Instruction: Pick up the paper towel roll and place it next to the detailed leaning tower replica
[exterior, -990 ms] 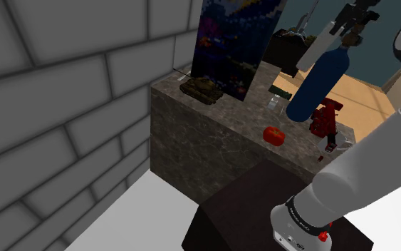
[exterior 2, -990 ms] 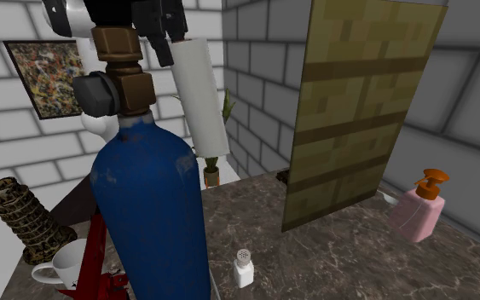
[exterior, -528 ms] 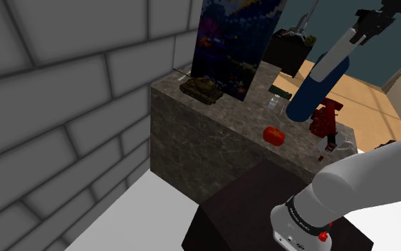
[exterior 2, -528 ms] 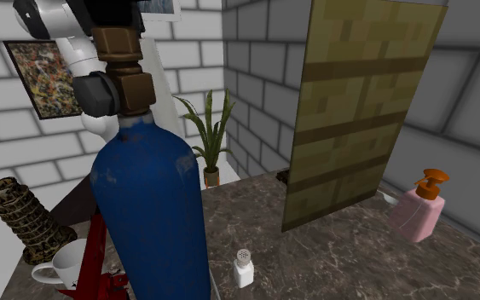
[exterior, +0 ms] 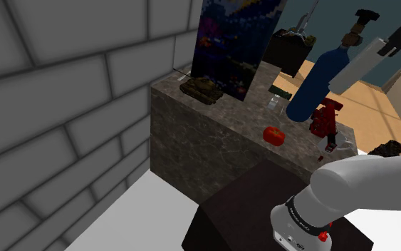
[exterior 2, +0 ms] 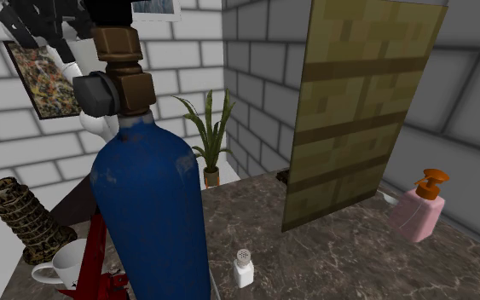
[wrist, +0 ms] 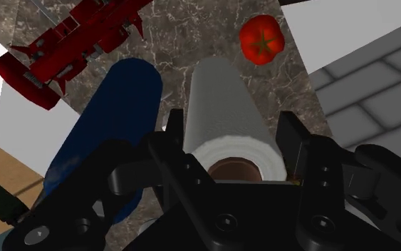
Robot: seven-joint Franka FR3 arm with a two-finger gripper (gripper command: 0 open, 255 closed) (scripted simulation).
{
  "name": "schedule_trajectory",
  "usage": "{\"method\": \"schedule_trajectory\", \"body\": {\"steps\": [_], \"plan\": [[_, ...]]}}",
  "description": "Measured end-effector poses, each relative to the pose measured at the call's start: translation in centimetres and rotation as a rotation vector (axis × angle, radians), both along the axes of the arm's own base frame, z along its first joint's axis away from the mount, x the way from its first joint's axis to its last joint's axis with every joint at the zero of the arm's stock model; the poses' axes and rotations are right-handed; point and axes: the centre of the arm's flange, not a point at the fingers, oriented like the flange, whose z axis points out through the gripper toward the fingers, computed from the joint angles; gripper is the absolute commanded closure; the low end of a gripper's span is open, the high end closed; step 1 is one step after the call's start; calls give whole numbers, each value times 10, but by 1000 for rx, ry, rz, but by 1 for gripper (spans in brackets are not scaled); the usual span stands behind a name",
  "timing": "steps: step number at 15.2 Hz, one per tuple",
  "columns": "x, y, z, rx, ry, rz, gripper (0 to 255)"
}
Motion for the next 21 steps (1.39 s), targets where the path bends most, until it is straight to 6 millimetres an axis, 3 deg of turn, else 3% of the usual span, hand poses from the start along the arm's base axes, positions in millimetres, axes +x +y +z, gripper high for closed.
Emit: {"method": "schedule_trajectory", "body": {"steps": [13, 21], "plan": [[-160, 55, 2, -1, -1, -1, 255], [-168, 58, -43, 0, 1, 0, 255]]}}
